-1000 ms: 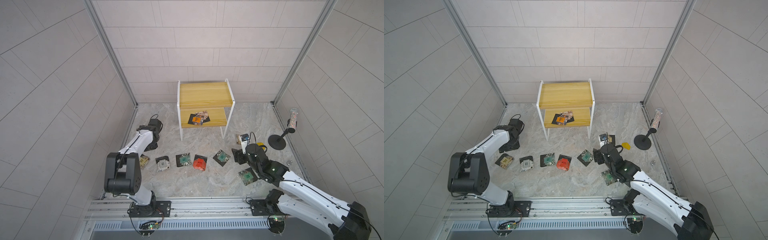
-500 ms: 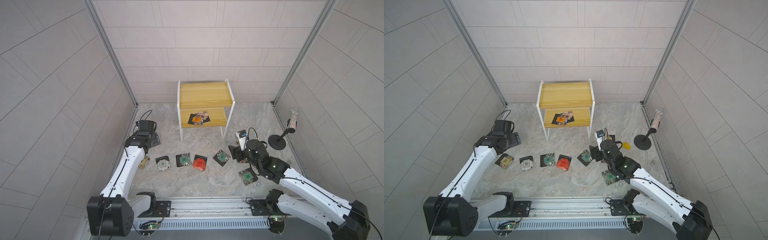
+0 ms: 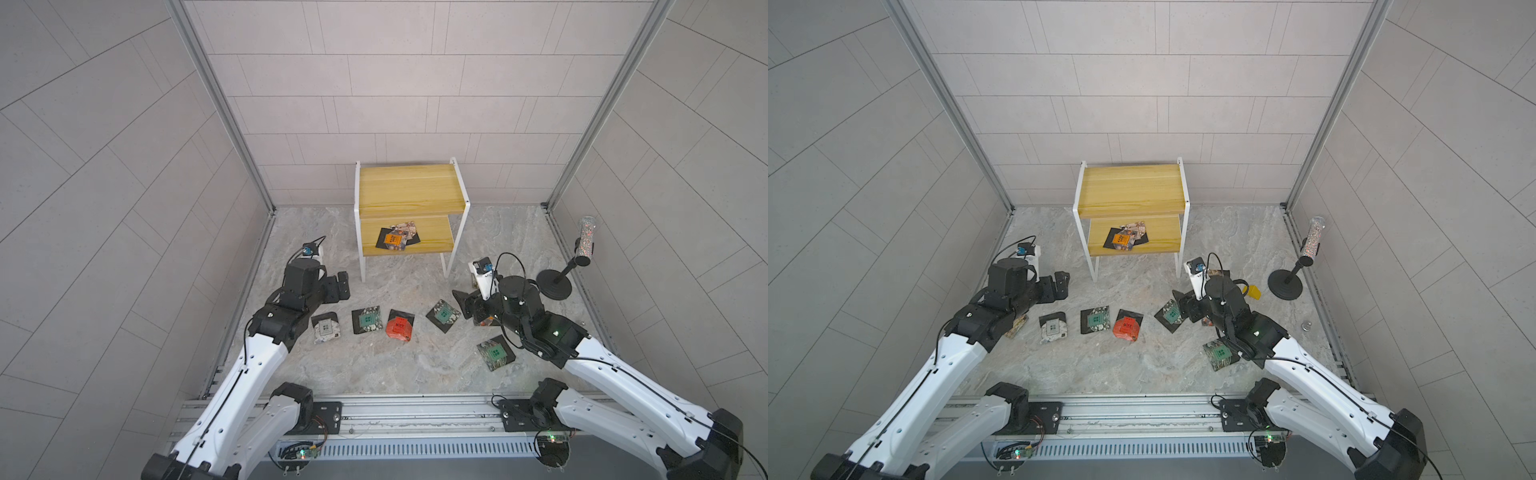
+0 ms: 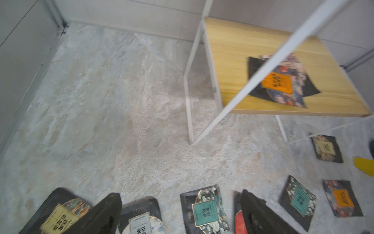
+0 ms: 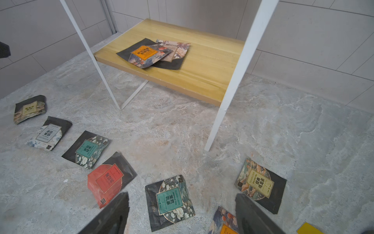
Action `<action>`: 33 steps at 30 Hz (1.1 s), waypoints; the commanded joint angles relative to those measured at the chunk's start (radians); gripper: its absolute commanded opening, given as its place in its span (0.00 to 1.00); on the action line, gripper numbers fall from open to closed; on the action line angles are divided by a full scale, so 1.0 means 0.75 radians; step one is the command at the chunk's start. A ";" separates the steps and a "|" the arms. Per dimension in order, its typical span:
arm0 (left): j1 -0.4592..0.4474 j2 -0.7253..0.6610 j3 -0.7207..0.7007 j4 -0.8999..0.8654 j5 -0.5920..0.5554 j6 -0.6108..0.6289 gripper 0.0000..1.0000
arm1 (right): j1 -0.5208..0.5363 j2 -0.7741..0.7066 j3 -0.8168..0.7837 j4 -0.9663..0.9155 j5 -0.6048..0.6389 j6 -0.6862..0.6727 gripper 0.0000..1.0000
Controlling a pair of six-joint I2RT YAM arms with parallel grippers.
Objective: Remove the tea bags from the shelf
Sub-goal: Place the tea bag at the center of the board, then pick up the tea bag from the shelf.
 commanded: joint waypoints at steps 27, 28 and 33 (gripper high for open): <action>-0.502 0.223 -0.020 0.659 0.138 0.971 0.97 | 0.010 -0.189 -0.045 -0.060 -0.080 -0.024 0.87; -0.502 0.246 -0.010 0.661 0.141 0.993 0.97 | 0.008 -0.191 -0.048 -0.058 -0.075 -0.022 0.86; -0.502 0.349 0.011 0.744 0.141 1.044 0.96 | 0.010 -0.202 -0.064 -0.057 -0.075 -0.008 0.86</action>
